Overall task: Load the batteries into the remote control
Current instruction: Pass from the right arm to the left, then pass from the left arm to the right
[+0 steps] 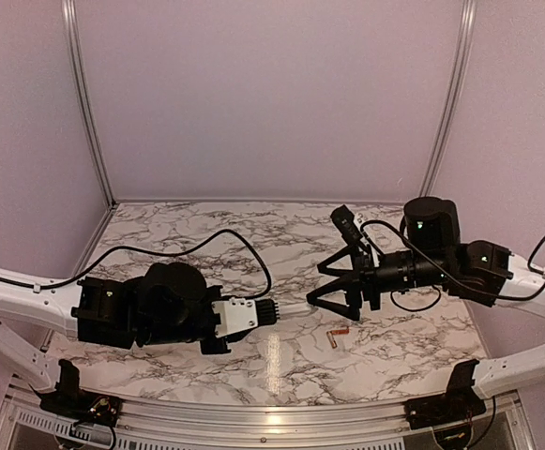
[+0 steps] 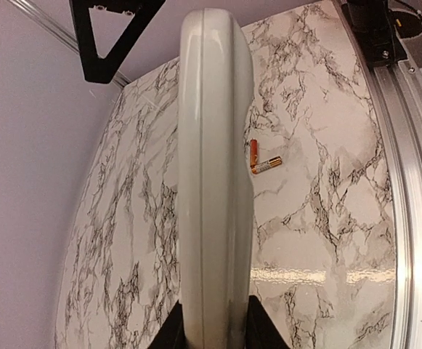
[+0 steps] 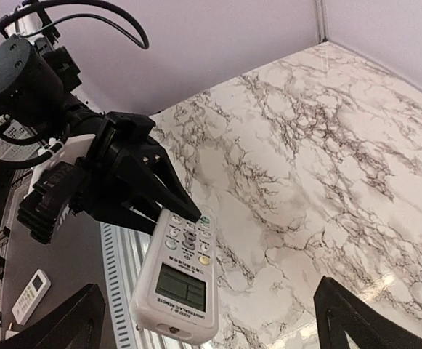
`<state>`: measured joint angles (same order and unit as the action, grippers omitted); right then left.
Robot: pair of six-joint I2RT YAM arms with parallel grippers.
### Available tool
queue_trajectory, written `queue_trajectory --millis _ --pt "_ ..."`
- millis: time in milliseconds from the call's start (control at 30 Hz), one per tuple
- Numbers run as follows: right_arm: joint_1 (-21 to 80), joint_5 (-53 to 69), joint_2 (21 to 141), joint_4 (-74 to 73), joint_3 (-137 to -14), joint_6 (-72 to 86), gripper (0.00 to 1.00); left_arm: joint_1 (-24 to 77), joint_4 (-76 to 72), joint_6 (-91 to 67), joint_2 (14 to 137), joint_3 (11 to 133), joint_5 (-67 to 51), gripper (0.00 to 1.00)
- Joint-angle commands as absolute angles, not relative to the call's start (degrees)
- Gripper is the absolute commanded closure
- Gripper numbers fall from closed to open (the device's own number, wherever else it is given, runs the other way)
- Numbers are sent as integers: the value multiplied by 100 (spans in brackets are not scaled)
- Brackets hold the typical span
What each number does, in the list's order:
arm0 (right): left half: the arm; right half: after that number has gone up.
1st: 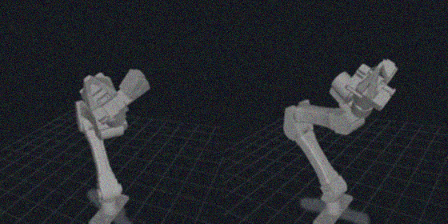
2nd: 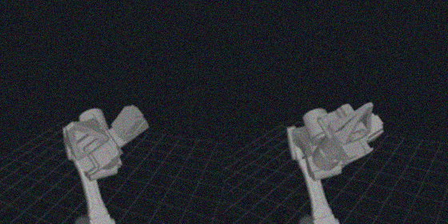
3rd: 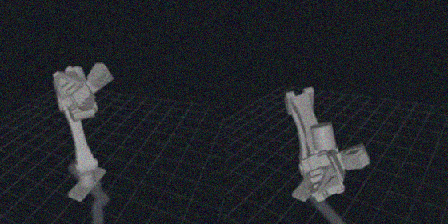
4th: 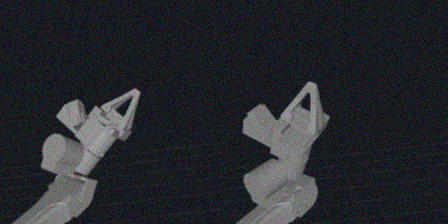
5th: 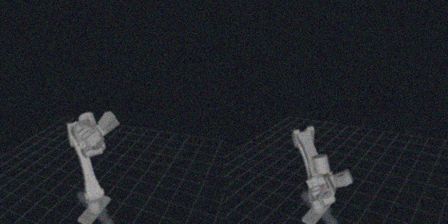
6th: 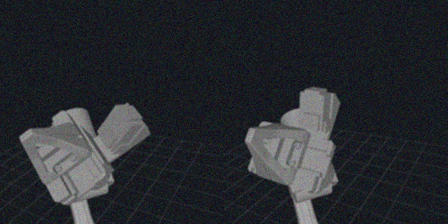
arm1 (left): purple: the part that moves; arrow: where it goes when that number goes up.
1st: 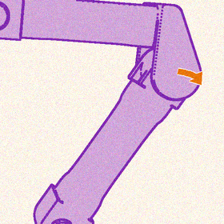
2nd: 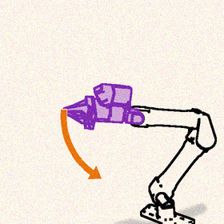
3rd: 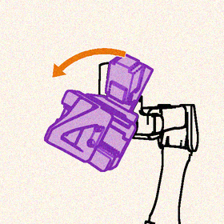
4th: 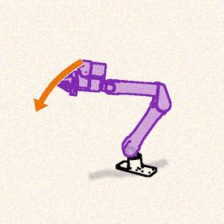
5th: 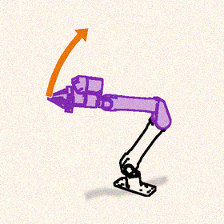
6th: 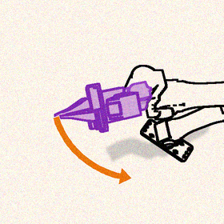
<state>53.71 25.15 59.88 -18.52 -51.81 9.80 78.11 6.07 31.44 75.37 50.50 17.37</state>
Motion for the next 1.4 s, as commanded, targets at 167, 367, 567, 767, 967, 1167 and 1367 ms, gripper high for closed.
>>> queue_trajectory --millis 167,367,567,767,967,1167,1367 --pt "5337 2383 5554 -1276 -5389 710 1 6815 -374 1010 6679 4797 -636 93" --pt "5343 2784 5679 -602 -5276 756 1 6564 -1649 -29 6261 4326 -1518 91" --pt "5344 3658 6159 259 -5422 1046 7 6548 -2180 -645 6414 4295 -1966 90" --pt "5344 4256 6446 1013 -5494 1493 14 6539 -2665 -1026 6523 4107 -2066 90" --pt "5346 4324 6649 1421 -5514 1795 20 6539 -2977 -1277 6671 3997 -2082 90" --pt "5349 4382 6925 1589 -5643 1953 35 6539 -3259 -1486 6863 3948 -2156 90" --pt "5353 4270 6977 1675 -5652 2041 47 6530 -3365 -1531 6983 3894 -2139 90"
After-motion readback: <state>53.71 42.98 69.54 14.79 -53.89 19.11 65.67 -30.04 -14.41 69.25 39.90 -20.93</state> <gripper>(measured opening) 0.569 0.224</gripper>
